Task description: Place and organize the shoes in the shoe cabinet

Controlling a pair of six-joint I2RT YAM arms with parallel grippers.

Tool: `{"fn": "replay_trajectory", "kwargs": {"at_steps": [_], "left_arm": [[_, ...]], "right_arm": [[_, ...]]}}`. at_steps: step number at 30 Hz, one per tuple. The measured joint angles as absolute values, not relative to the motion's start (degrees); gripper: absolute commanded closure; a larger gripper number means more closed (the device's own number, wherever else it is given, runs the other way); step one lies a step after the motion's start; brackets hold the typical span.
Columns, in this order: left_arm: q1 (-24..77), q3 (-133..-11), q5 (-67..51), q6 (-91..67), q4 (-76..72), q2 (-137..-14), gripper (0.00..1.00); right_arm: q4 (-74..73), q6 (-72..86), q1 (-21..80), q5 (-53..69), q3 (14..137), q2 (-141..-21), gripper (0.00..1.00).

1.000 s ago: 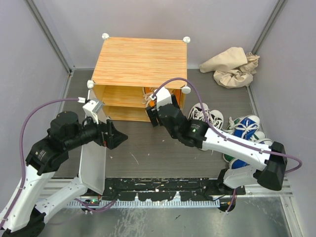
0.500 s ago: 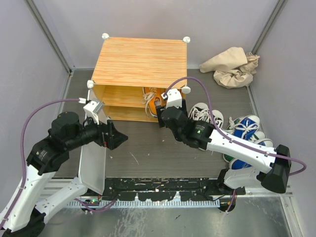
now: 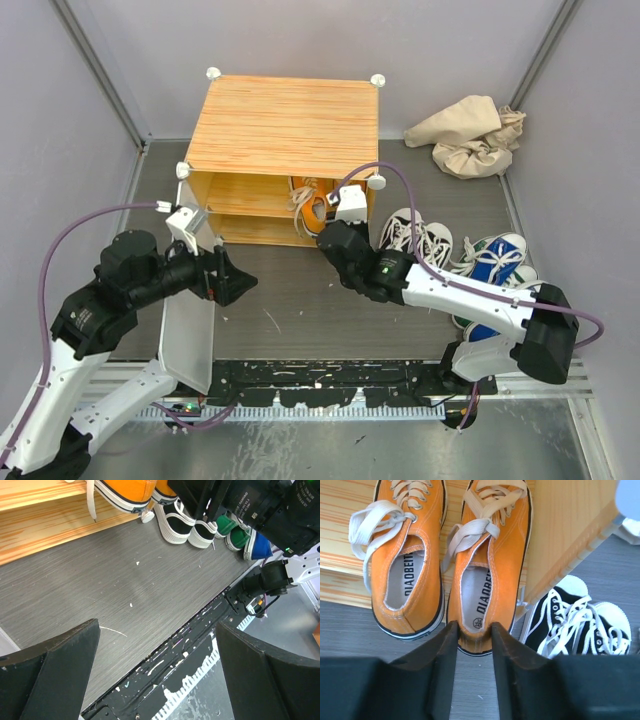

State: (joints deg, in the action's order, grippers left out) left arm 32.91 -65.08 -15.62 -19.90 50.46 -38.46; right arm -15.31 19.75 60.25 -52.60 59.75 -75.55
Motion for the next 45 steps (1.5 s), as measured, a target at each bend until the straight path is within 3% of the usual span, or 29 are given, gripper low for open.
{"fn": "replay_trajectory", "kwargs": {"at_steps": [2,4,16,36,38,42,45], "left_arm": [[32.9,-64.9,-15.6,-19.9,50.5,-38.2,0.00],[32.9,-64.9,-15.6,-19.9,50.5,-38.0,0.00],[32.9,-64.9,-15.6,-19.9,50.5,-37.5,0.00],[32.9,-64.6,-15.2,-19.6,50.5,-38.1,0.00],[32.9,-64.6,-15.2,-19.6,50.5,-38.2,0.00],[32.9,-64.6,-15.2,-19.6,50.5,-38.3,0.01],[32.9,-64.6,-15.2,-19.6,50.5,-38.3,0.01]], "right_arm": [[-14.5,19.7,60.2,-53.9,59.7,-75.9,0.91],[-14.0,19.7,60.2,-54.8,59.7,-76.2,0.99],[2.5,7.4,59.7,-60.1,55.0,-76.6,0.99],[23.8,-6.9,49.5,-50.5,48.8,-80.8,0.99],[24.8,-7.0,49.5,-50.4,48.1,-80.8,0.91],[25.7,-5.2,49.4,-49.6,47.3,-80.6,0.54],[24.4,-3.1,49.4,-47.5,46.4,-78.6,0.37]]}}
